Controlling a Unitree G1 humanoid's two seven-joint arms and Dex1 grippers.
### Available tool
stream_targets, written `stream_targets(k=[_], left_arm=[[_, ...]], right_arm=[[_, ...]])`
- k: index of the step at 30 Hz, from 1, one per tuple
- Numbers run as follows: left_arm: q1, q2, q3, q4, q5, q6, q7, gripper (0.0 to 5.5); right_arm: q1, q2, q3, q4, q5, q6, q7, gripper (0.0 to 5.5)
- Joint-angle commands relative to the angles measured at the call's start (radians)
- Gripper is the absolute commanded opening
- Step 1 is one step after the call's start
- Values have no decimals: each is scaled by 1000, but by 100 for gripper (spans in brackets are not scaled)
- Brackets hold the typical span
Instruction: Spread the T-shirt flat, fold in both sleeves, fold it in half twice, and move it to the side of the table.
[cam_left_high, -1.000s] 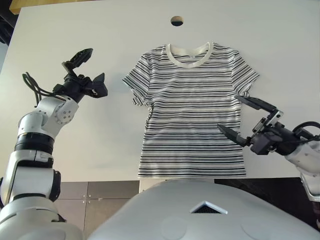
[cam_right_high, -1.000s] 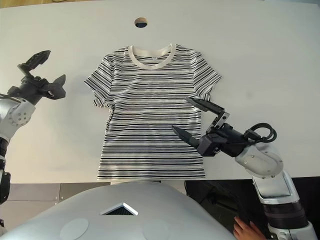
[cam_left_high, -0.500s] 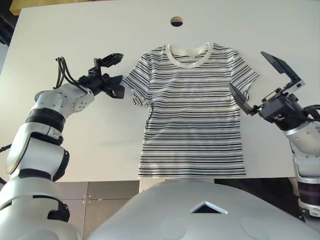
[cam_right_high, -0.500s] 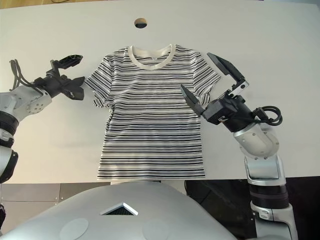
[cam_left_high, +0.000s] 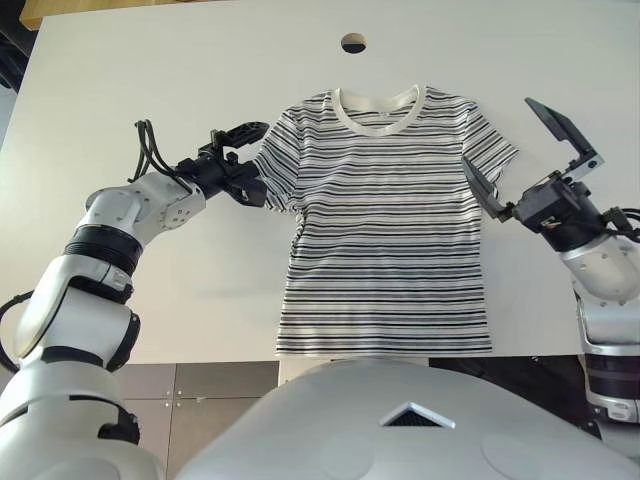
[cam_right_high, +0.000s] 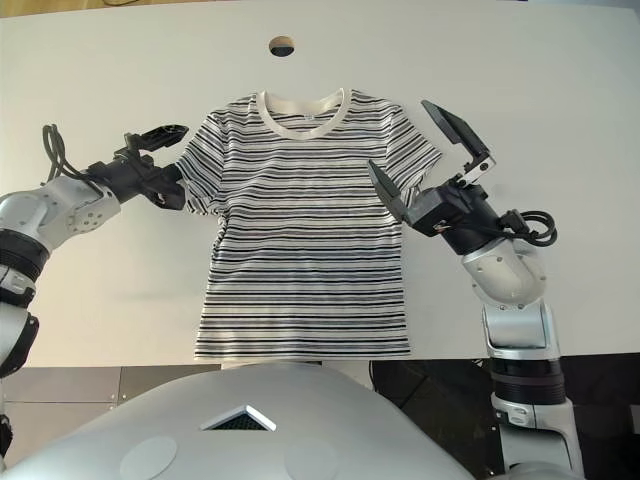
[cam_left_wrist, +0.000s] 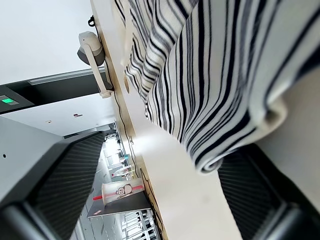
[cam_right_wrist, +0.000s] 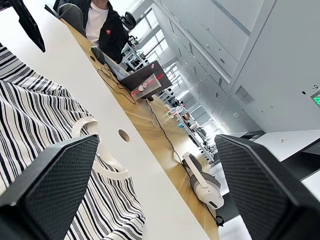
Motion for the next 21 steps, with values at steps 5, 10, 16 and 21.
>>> stream_targets(k=[5, 10, 16, 21], left_arm=[[81, -21, -49, 18, 15, 27, -75, 252], [70, -30, -33, 55, 9, 71, -36, 154], [70, -49, -31, 83, -8, 79, -19, 74], [87, -46, -30, 53, -21, 67, -11, 11]], right_arm=[[-26, 5, 11, 50, -20, -26, 0, 423], [-21, 6, 16, 58, -21, -35, 0, 423], [-6, 9, 23, 57, -20, -44, -1, 423], [9, 26, 27, 12, 107, -22, 32, 423]])
